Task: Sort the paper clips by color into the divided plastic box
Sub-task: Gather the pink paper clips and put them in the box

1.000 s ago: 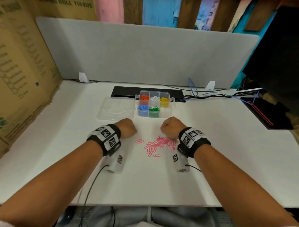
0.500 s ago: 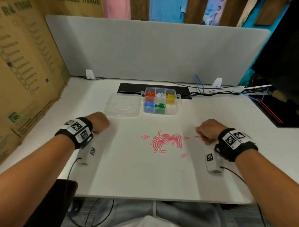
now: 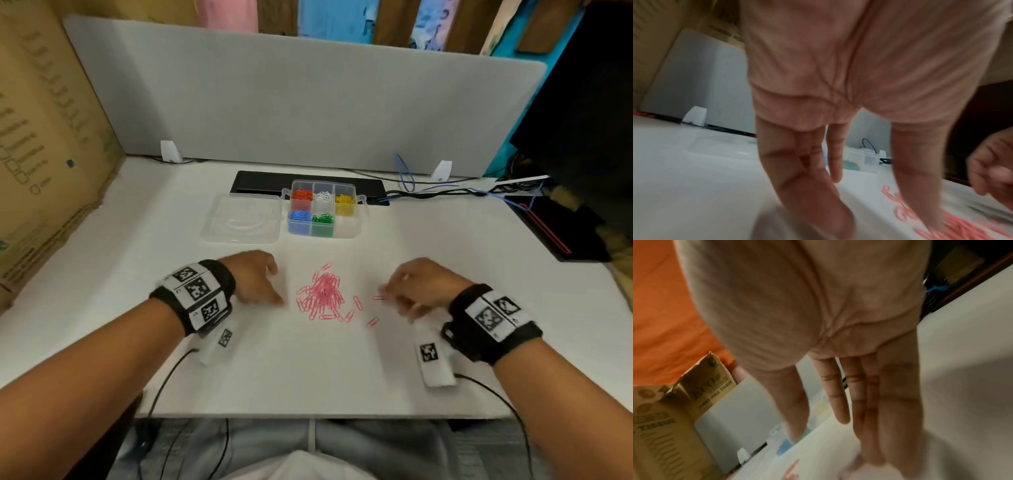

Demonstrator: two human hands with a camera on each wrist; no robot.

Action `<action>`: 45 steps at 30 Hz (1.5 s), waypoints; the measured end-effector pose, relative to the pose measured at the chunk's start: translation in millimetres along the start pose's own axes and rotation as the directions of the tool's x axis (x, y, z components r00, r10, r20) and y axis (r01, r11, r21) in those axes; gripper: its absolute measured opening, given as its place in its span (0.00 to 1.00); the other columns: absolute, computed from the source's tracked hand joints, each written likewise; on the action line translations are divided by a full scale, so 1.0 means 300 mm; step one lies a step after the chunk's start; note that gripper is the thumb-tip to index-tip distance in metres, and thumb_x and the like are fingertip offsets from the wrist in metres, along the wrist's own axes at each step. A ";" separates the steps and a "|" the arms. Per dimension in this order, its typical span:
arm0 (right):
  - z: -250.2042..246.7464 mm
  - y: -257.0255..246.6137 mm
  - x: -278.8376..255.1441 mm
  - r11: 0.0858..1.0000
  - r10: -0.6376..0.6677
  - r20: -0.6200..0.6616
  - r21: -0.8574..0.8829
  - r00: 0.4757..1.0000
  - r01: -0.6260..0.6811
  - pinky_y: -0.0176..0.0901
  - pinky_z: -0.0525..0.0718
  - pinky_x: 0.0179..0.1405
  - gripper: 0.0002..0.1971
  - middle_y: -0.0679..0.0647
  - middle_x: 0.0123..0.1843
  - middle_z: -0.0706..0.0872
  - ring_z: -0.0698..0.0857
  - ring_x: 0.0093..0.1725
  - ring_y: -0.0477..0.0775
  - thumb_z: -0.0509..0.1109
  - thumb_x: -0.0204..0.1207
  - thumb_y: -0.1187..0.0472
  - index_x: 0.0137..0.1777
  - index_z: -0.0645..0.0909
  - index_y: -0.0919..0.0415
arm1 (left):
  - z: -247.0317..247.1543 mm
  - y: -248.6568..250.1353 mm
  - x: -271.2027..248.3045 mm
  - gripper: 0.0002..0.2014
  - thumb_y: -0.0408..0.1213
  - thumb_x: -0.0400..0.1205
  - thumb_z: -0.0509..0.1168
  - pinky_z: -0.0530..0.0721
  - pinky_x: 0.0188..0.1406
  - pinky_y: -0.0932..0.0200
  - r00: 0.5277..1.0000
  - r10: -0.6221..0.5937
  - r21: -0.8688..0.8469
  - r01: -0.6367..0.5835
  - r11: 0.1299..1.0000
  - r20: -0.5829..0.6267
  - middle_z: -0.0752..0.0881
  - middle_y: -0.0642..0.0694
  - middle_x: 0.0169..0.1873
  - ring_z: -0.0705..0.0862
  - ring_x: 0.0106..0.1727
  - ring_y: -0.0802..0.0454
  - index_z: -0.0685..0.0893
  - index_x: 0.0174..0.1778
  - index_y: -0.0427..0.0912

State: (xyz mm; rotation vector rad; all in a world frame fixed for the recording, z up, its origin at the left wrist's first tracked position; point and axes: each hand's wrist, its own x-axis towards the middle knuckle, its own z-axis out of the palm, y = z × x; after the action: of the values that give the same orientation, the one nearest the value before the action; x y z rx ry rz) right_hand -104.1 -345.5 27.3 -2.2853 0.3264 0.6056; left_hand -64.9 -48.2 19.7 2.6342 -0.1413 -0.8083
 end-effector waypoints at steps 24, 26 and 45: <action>0.155 -0.066 0.107 0.962 -0.124 -0.132 -0.259 0.983 0.086 0.42 0.84 0.44 0.09 0.58 0.48 0.89 0.88 0.49 0.59 0.68 0.78 0.60 0.47 0.86 0.66 | 0.109 0.182 0.115 0.19 0.30 0.83 0.61 0.77 0.68 0.56 0.978 0.197 0.009 -0.197 0.980 -0.066 0.79 0.44 0.70 0.78 0.68 0.47 0.80 0.71 0.42; 0.169 -0.116 0.103 0.938 -0.180 -0.114 -0.319 0.977 0.135 0.45 0.87 0.50 0.10 0.58 0.51 0.89 0.88 0.52 0.59 0.68 0.78 0.59 0.49 0.87 0.64 | 0.096 0.202 0.128 0.15 0.28 0.83 0.61 0.81 0.60 0.57 0.972 0.230 -0.060 -0.232 0.971 -0.044 0.85 0.44 0.64 0.83 0.58 0.49 0.86 0.61 0.43; 0.222 -0.127 0.045 0.616 -0.421 0.221 -0.642 0.880 0.456 0.50 0.74 0.71 0.26 0.52 0.73 0.73 0.72 0.71 0.56 0.70 0.79 0.50 0.78 0.75 0.51 | -0.028 0.087 0.241 0.13 0.41 0.86 0.60 0.80 0.63 0.53 0.927 0.051 -0.101 -0.094 0.990 -0.370 0.83 0.43 0.66 0.82 0.63 0.42 0.83 0.65 0.45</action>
State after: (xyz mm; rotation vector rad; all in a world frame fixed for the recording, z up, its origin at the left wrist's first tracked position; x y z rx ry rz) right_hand -99.2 -272.1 1.9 -2.8902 -0.5957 0.5716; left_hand 0.2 -84.2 -1.4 2.5969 -0.0854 -0.2779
